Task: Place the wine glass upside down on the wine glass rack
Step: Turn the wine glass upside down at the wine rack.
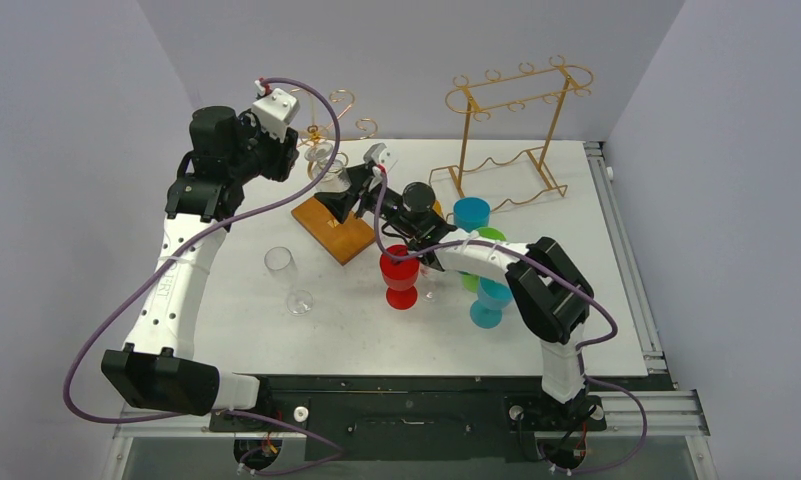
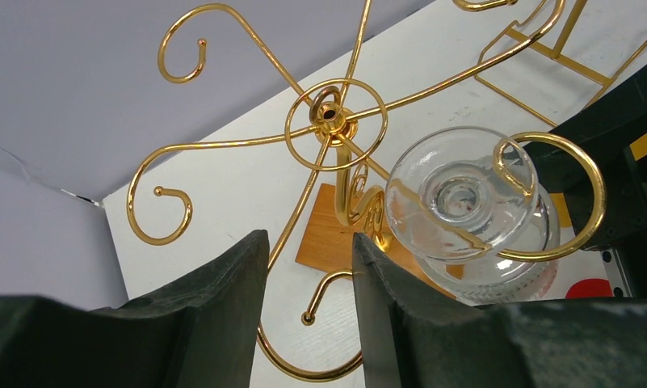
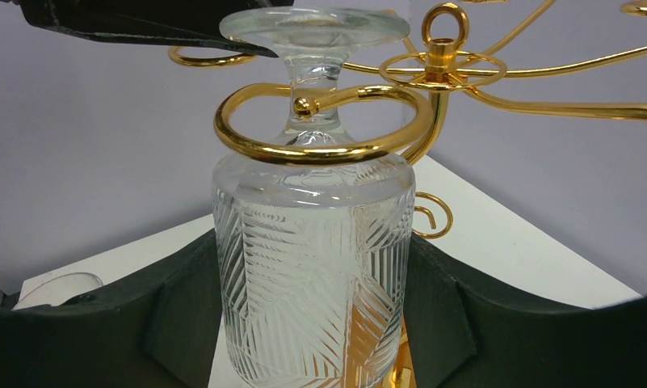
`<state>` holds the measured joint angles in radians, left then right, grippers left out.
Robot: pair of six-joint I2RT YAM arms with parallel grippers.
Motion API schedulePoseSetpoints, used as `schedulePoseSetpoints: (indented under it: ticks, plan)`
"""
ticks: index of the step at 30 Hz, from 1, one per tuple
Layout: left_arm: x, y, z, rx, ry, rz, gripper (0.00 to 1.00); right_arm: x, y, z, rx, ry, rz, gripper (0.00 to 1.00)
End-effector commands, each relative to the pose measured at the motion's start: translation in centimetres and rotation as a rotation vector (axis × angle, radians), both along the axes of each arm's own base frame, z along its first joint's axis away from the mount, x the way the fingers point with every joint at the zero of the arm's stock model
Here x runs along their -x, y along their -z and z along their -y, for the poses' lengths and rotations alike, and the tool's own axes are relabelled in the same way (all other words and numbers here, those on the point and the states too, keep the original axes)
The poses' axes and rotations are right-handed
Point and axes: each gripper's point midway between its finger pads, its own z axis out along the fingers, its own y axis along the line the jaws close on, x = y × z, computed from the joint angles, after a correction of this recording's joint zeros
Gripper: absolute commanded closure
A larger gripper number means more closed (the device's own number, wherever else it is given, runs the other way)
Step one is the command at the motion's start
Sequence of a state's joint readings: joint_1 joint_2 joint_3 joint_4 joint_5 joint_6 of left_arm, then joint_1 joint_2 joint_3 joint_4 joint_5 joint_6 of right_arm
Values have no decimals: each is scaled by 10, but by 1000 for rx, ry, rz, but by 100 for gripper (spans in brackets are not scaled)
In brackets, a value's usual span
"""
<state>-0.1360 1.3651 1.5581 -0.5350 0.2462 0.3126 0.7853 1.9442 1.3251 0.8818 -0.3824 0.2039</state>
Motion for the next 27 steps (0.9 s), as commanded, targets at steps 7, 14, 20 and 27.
schedulePoseSetpoints:
  ticks: [7,14,20,27]
  plan:
    - [-4,13,-8,-40,-29,-18,61,21,-66,18,-168,7,180,100]
    - [-6,11,-12,-58,-41,-8,62,22,-81,39,-262,30,186,100]
    - [-7,11,-12,-59,-44,-12,62,25,-87,40,-282,9,198,100]
    - [-7,14,-12,-60,-44,-22,62,24,-94,31,-282,-22,239,100]
